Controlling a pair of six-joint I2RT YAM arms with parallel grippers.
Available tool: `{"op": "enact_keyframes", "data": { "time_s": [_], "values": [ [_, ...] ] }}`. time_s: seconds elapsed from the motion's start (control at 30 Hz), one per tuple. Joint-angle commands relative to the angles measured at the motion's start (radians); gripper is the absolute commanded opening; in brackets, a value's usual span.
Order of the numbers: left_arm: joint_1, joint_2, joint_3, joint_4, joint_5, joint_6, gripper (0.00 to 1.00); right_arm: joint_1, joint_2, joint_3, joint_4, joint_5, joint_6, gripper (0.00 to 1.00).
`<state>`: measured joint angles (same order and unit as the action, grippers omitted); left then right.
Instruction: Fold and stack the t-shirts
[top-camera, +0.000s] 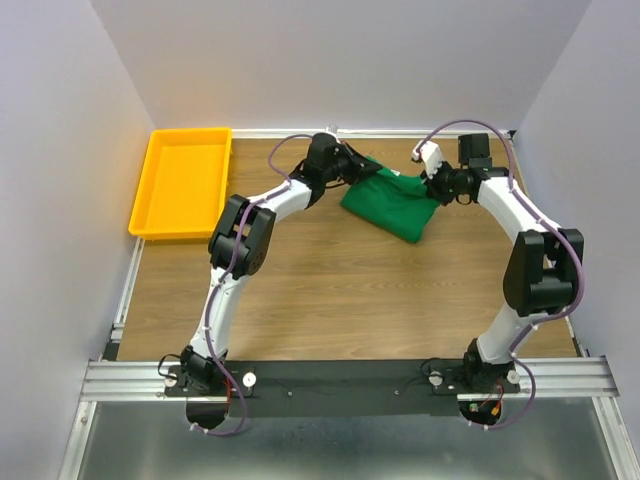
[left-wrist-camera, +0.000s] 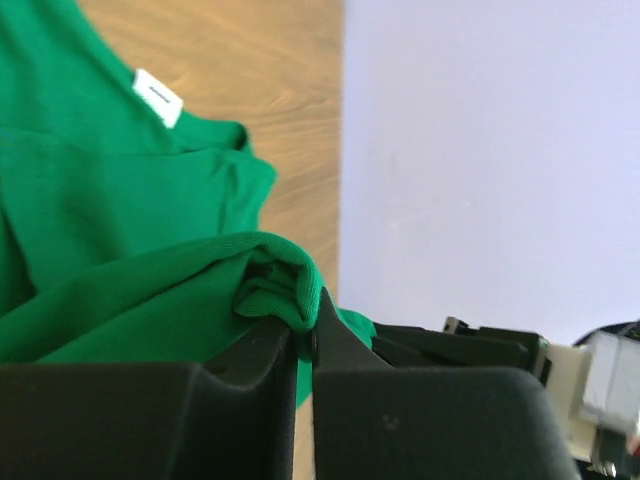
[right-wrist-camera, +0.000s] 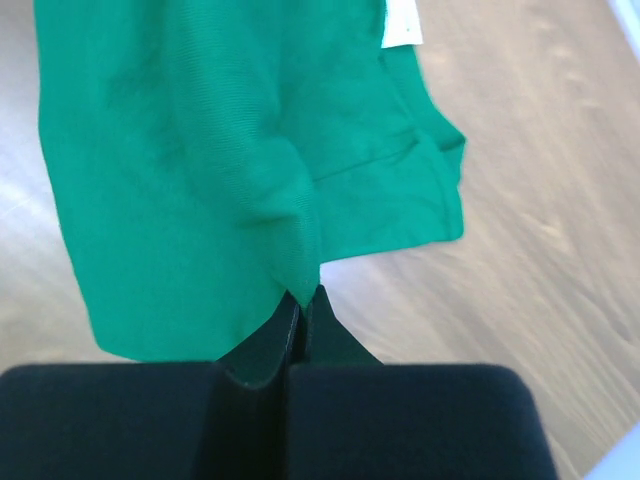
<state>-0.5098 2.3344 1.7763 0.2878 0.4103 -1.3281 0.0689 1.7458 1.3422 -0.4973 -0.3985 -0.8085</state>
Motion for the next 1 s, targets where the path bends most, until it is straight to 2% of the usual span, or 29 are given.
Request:
{"op": "enact_keyframes", "data": {
  "time_s": [0.0, 0.2, 0.4, 0.57, 0.87, 0.97],
  "values": [
    [0.002, 0.072, 0.112, 0.139, 0.021, -0.057, 0.0, -0.02, 0.029, 0.046, 0.124, 0.049, 0.086, 0.01],
    [0.004, 0.174, 0.227, 0.103, -0.044, -0.114, 0.0, -0.02, 0.156, 0.117, 0.164, 0.078, 0.136, 0.01],
    [0.004, 0.258, 0.348, 0.114, -0.076, -0.157, 0.0, -0.024, 0.167, 0.121, 0.287, 0.153, 0.192, 0.0],
    [0.002, 0.37, 0.556, 0.109, -0.093, -0.207, 0.0, -0.041, 0.181, 0.132, 0.384, 0.262, 0.248, 0.0],
    [0.001, 0.476, 0.614, 0.148, -0.128, -0.307, 0.0, -0.044, 0.259, 0.14, 0.48, 0.335, 0.302, 0.01],
    [-0.001, 0.506, 0.646, 0.149, -0.14, -0.342, 0.04, -0.044, 0.285, 0.163, 0.488, 0.371, 0.308, 0.01]
  ]
}}
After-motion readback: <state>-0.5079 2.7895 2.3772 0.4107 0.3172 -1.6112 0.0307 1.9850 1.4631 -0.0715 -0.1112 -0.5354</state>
